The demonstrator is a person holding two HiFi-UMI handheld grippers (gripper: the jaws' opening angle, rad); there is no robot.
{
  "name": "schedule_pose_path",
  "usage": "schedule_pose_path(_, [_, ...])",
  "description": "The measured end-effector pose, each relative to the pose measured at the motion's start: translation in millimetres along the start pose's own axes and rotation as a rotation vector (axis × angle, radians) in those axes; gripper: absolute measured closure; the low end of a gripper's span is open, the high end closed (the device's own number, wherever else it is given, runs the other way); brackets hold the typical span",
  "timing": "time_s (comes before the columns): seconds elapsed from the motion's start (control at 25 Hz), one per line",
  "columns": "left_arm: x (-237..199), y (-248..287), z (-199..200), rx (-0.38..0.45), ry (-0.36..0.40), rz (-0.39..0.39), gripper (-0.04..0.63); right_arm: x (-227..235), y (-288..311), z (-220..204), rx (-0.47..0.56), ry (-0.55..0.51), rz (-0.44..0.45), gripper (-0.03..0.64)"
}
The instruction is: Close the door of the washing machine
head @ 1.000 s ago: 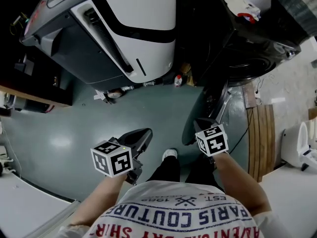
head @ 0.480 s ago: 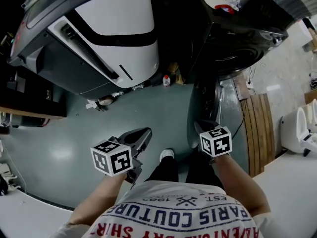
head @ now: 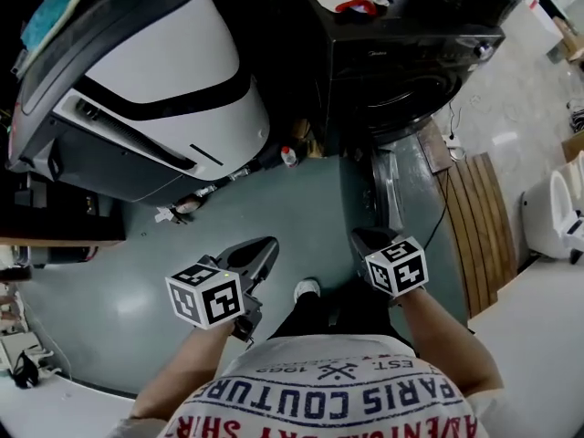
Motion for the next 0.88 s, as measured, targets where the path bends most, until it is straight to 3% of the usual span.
schedule_pose_path(0.32, [39,47,19,-0.044,0.032,-0.016,0.569,34,-23,-4,0.02,0.017,0.049,0.595])
schedule_pose_path(0.88, [84,117,33,-0.124,0.074,-0.038,0.569,94,-52,-13,0.04,0.041,0.028,0.595])
Point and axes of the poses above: the fingertips, and each gripper's own axes: y forward along the fingers, x to its right, z out of its top, the point moved 4 cm from there along -y, backward along the fingers, and after that the axes turned 3 degrees about -x, right-handed, at the moved point
